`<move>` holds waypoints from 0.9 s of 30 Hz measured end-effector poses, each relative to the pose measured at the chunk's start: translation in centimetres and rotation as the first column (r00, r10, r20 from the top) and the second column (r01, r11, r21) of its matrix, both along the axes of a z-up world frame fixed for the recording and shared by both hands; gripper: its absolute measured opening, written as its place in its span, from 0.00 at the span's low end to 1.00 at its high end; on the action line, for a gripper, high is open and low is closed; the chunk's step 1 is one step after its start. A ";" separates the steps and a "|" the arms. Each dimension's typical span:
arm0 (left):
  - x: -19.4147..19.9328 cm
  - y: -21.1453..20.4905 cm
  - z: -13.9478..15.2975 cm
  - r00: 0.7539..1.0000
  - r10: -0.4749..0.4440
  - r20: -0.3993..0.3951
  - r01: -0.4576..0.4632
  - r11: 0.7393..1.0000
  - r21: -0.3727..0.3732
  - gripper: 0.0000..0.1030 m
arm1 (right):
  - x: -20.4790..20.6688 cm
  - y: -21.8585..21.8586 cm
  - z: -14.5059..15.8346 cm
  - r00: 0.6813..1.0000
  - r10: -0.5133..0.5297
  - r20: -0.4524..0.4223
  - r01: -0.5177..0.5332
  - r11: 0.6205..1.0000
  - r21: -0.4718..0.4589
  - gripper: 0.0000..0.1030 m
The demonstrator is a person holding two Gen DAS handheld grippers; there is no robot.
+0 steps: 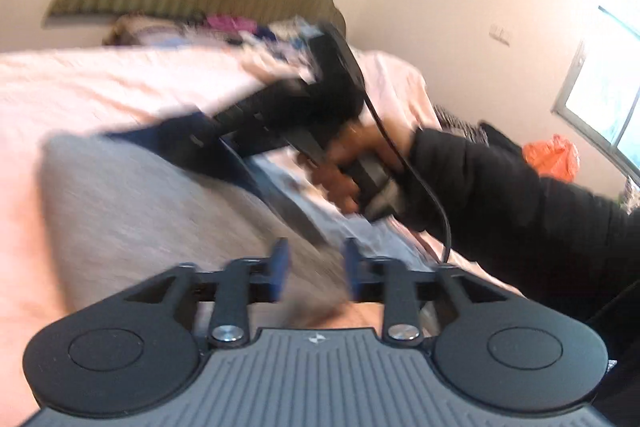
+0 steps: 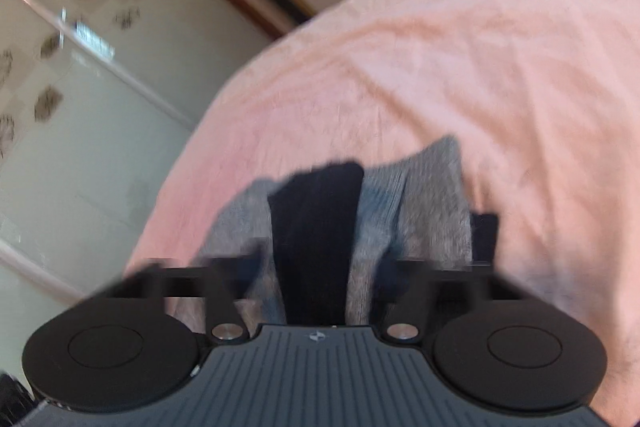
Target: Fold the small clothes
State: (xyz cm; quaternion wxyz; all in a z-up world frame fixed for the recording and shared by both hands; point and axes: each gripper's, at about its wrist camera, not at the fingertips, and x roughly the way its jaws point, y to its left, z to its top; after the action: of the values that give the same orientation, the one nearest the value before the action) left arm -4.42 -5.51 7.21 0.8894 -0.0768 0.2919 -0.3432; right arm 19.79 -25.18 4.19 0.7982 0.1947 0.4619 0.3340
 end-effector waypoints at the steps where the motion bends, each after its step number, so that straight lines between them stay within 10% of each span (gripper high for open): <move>1: -0.2 1.3 0.5 0.999 0.041 0.020 -0.041 0.999 -0.007 0.71 | -0.3 0.2 0.6 0.999 0.008 0.034 -0.007 1.000 -0.018 0.19; 7: 2.3 6.6 -0.5 0.959 0.283 0.007 -0.282 0.957 -0.064 0.86 | -0.4 -3.0 1.7 0.995 -0.055 0.078 0.058 0.998 -0.033 0.18; 12: 4.4 9.4 -3.2 0.914 0.352 -0.203 -0.372 0.926 -0.066 0.85 | -2.5 -5.2 1.1 0.982 -0.181 0.051 0.177 0.982 0.070 0.75; 14: 3.7 9.5 -3.9 0.912 0.347 -0.219 -0.368 0.927 -0.066 0.85 | -5.4 -6.2 2.1 0.972 -0.210 0.103 0.202 0.976 0.078 0.82; 20: 3.9 4.9 -4.6 0.940 0.329 -0.095 -0.313 0.938 0.152 0.85 | -11.0 -4.4 2.3 0.982 -0.119 0.144 0.132 0.987 -0.087 0.79; 24: 3.5 2.5 -5.8 0.947 0.319 -0.038 -0.290 0.898 0.331 0.86 | -12.0 -1.2 0.1 0.985 0.003 0.173 0.055 0.942 -0.331 0.36; 27: 3.1 3.0 -6.2 0.951 0.308 -0.026 -0.282 0.899 0.334 0.86 | -12.0 -3.1 -0.1 0.988 -0.027 0.150 0.069 0.956 -0.285 0.35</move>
State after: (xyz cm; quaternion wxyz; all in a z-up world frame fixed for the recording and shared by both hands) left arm -1.32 -2.55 1.02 0.9194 0.0148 0.3640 -0.1481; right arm 7.82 -28.24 4.09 0.8573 0.0625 0.4419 0.2566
